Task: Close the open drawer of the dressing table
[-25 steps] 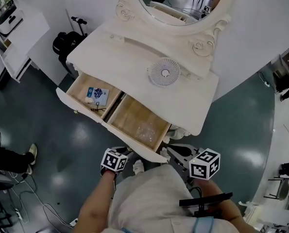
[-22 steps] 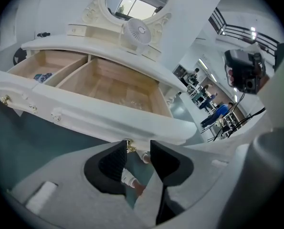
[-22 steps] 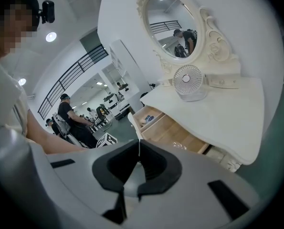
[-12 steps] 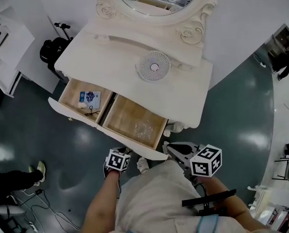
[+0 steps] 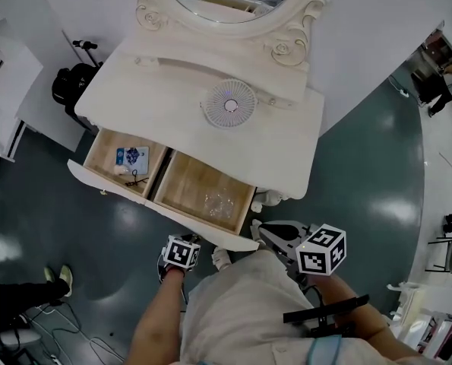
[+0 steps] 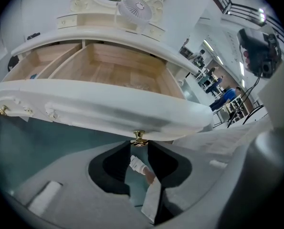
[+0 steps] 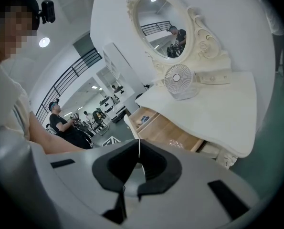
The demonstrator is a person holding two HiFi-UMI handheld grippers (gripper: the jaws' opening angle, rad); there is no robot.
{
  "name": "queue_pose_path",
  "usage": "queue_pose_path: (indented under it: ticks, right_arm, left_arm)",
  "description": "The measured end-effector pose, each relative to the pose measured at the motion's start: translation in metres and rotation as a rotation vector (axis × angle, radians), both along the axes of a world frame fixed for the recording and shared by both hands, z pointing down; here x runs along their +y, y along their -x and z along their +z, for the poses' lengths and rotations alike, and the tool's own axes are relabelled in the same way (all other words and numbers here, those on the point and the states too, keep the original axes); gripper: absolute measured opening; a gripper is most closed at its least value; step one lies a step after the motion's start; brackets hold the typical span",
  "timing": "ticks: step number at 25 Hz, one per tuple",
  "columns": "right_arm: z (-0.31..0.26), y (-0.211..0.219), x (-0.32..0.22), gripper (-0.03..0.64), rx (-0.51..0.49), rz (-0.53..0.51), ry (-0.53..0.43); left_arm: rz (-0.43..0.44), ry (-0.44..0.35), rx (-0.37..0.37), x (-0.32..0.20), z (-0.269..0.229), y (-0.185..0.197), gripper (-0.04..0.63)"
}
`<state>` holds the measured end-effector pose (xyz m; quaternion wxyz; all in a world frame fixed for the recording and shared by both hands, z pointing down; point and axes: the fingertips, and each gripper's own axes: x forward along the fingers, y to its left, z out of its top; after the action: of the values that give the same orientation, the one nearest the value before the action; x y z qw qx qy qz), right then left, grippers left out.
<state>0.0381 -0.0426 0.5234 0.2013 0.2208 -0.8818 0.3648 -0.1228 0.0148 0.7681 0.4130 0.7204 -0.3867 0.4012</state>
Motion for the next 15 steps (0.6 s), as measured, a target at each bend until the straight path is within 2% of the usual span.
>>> queue_pose_path:
  ticks: [15]
  right_arm:
    - [0.008,0.008,-0.008,0.017,0.002,-0.005,0.021]
  left_arm:
    - [0.011,0.013,0.000,-0.015,0.000,-0.004,0.112]
